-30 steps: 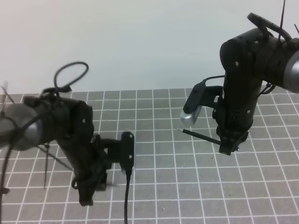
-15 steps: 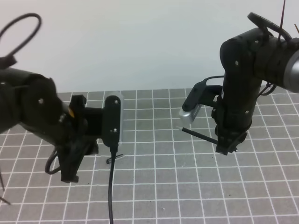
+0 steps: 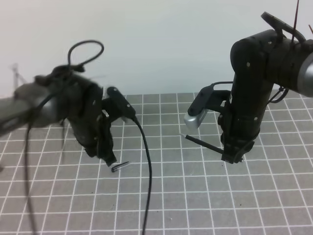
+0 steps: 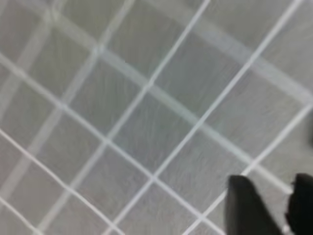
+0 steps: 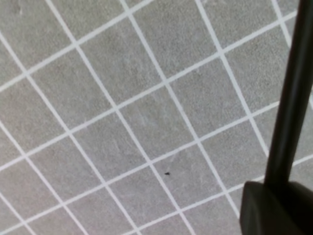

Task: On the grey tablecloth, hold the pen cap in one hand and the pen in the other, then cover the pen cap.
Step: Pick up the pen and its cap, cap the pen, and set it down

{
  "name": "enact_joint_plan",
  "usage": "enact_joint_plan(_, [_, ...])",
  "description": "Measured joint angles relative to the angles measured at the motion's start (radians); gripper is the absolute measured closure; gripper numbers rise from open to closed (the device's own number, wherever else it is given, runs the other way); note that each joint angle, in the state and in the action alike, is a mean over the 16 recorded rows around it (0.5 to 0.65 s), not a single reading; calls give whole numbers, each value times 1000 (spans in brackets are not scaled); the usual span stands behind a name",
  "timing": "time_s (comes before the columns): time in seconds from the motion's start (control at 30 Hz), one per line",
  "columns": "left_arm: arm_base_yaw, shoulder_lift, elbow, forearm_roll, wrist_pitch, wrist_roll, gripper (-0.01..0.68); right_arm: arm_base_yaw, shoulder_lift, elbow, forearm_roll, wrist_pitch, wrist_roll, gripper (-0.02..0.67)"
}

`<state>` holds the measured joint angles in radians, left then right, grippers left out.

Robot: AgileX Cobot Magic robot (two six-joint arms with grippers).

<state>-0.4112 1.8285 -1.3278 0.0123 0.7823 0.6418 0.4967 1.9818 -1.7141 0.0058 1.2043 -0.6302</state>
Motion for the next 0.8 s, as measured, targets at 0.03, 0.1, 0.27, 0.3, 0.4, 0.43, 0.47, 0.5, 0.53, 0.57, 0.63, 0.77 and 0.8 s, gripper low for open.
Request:
enact_joint_plan(0.03, [3,30,-29,6,16,-41,418,0,0,0,1,0,0,582])
enact_joint_plan(0.1, [9,85,-87,11,54,-106,382,0,0,0,1,0,0,582])
enact_joint_plan(0.27, [21,176,-202,-30,153,-108,331,0,0,0,1,0,0,582])
enact_joint_plan(0.3, [22,186,-217,-43,167,-93,321,0,0,0,1,0,1,582])
enact_joint_plan(0.4, [23,202,-243,-81,189,-43,318,0,0,0,4,0,2,582])
enact_joint_plan(0.43, [23,204,-246,-92,193,-24,318,0,0,0,5,0,2,582])
enact_joint_plan(0.47, [23,206,-248,-102,195,-6,318,0,0,0,6,0,2,582])
enact_joint_plan(0.5, [22,208,-249,-111,197,12,318,0,0,0,6,0,2,582])
enact_joint_plan(0.53, [22,210,-249,-118,200,29,319,0,0,0,7,0,2,582])
enact_joint_plan(0.57, [22,213,-249,-124,203,45,319,0,0,0,7,0,3,582])
enact_joint_plan(0.63, [22,219,-249,-133,211,68,319,0,0,0,7,0,3,582])
enact_joint_plan(0.77, [21,235,-249,-148,225,97,319,0,0,0,8,0,3,582])
enact_joint_plan(0.8, [21,239,-249,-151,228,104,320,0,0,0,8,0,3,582])
